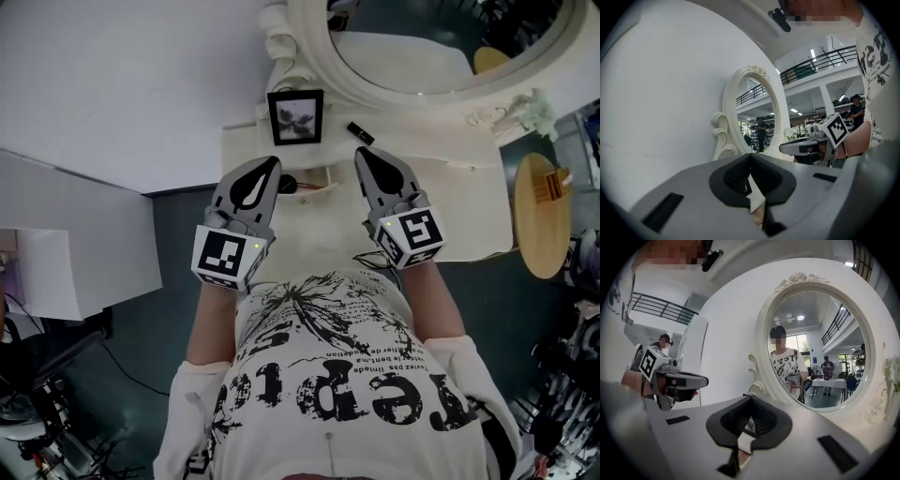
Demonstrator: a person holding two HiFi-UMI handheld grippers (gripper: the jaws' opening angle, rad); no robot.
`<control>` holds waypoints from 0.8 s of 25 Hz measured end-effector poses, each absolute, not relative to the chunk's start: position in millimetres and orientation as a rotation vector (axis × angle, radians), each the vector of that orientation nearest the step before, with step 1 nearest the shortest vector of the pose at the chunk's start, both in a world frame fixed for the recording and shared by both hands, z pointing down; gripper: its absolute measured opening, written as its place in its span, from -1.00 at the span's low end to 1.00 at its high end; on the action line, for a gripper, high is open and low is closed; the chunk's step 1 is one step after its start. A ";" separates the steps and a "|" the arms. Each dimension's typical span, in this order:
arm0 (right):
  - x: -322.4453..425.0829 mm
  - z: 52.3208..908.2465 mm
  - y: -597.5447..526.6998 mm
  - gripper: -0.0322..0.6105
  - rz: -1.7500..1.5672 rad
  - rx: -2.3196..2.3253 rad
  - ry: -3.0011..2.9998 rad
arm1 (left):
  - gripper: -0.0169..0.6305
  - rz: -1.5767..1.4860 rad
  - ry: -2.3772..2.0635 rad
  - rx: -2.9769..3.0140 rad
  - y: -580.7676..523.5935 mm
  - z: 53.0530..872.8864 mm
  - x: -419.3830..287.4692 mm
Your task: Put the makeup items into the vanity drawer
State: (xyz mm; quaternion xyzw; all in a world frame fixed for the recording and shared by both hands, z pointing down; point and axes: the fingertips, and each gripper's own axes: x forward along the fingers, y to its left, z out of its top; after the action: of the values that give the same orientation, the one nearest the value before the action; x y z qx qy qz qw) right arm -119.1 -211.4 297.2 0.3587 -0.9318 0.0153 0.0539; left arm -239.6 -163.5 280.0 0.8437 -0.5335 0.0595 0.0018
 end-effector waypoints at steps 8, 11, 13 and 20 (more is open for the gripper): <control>-121.7 300.0 -207.1 -0.86 0.059 1.057 -2.830 | -0.91 0.199 -1.693 2.617 -159.2 282.3 -240.4; -121.1 302.4 -205.8 -0.86 0.066 1.053 -2.830 | -0.91 0.200 -1.700 2.609 -158.5 283.5 -241.3; -120.1 302.2 -205.3 -0.86 0.076 1.052 -2.833 | -0.91 0.204 -1.703 2.603 -158.3 283.5 -241.7; -116.3 297.5 -204.9 -0.86 0.077 1.076 -2.845 | -0.91 0.204 -1.703 2.595 -158.6 283.1 -240.5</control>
State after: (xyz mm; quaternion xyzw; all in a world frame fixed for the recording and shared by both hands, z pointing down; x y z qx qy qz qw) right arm -116.3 -204.9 297.5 0.3532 -0.9339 0.0252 0.0494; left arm -240.5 -158.6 283.1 0.8341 -0.5474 0.0657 0.0157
